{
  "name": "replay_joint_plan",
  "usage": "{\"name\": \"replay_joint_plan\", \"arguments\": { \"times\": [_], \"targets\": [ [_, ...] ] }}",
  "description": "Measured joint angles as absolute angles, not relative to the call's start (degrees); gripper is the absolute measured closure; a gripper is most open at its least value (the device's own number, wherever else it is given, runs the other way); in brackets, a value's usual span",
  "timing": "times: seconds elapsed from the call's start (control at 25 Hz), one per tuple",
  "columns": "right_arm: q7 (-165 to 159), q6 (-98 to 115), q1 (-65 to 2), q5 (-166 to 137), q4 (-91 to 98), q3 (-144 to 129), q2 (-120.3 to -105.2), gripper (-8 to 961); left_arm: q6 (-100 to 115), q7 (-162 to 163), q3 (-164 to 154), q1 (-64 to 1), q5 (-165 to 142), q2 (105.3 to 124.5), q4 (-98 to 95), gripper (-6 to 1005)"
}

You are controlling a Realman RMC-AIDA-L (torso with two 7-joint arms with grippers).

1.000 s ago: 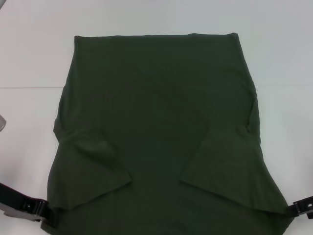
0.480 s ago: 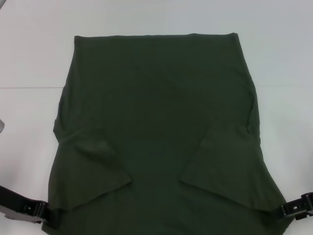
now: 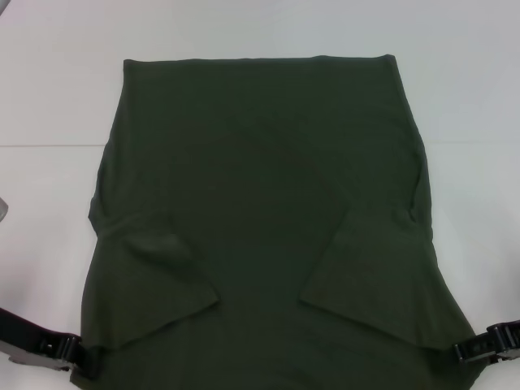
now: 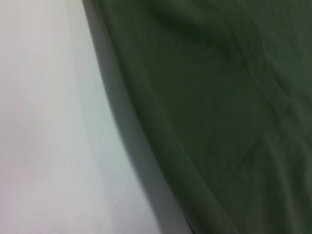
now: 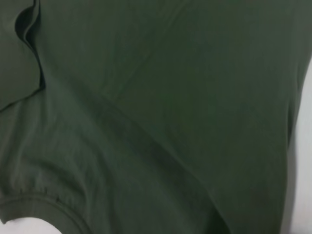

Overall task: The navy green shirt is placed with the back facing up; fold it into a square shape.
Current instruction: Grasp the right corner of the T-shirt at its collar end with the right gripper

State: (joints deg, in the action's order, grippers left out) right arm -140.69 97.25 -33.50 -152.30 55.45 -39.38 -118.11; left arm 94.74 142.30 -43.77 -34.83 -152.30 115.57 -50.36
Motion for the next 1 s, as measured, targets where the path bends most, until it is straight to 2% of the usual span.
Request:
{"name": "replay_joint_plan", "arguments": {
  "times": [0.4,0.64,0.84,1.0],
  "targets": [
    [-140.7,95.2,-34.0,-152.4,54.3,-40.4,-118.20,128,94.8,142.3,-43.8,-35.1,-152.3,115.58,-50.4,950],
    [-139.2,94.3,-34.0,-152.1,54.7,-40.6,-118.79,135,94.8,142.2,-43.8,-35.1,-151.8,115.58,-50.4,949],
    [-139.2,94.1,-34.2,-152.3,54.3,-40.8,-118.82,342,94.9,141.9,-43.7,-34.9,-151.5,115.58,-50.4,949],
    [-139.3,94.2,-34.2,-152.3,54.3,-40.8,-118.83,468,95.0,141.8,-43.7,-34.8,-151.5,115.57,-50.4,948]
  ]
}}
